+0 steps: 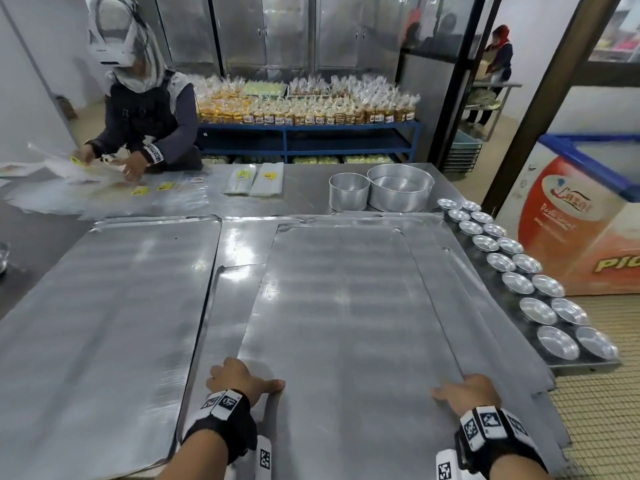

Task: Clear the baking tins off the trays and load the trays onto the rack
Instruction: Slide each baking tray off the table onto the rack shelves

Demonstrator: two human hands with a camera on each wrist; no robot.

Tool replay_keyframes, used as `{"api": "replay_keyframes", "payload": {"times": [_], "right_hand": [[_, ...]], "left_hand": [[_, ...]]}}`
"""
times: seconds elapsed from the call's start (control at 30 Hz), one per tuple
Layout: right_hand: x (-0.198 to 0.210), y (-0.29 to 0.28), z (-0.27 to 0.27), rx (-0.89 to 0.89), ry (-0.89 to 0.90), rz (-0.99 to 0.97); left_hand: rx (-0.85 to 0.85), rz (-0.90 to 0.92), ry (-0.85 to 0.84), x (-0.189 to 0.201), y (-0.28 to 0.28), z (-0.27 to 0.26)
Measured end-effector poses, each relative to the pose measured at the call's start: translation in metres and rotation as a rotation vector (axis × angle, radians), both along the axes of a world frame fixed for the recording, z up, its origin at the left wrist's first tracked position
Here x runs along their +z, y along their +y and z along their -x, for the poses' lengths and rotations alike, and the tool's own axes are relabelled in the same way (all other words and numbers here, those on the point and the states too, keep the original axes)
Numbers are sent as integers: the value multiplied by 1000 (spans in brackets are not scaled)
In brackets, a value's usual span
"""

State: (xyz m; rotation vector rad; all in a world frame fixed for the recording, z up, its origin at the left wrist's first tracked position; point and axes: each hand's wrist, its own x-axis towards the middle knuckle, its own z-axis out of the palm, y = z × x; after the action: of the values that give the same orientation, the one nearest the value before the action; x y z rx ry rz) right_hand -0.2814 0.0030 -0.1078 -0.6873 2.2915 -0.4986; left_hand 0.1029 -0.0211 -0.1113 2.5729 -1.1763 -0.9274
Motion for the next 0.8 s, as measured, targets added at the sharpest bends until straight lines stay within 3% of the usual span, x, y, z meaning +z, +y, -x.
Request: {"api": "replay_keyframes", "payload": {"times": [0.5,0.8], "right_hand": [[1,-11,96,2,23,63],[0,-31,108,79,104,64]], "left_hand": [[-38,18,-34,-11,-18,102],[-42,39,-104,-9,-26,129]]}}
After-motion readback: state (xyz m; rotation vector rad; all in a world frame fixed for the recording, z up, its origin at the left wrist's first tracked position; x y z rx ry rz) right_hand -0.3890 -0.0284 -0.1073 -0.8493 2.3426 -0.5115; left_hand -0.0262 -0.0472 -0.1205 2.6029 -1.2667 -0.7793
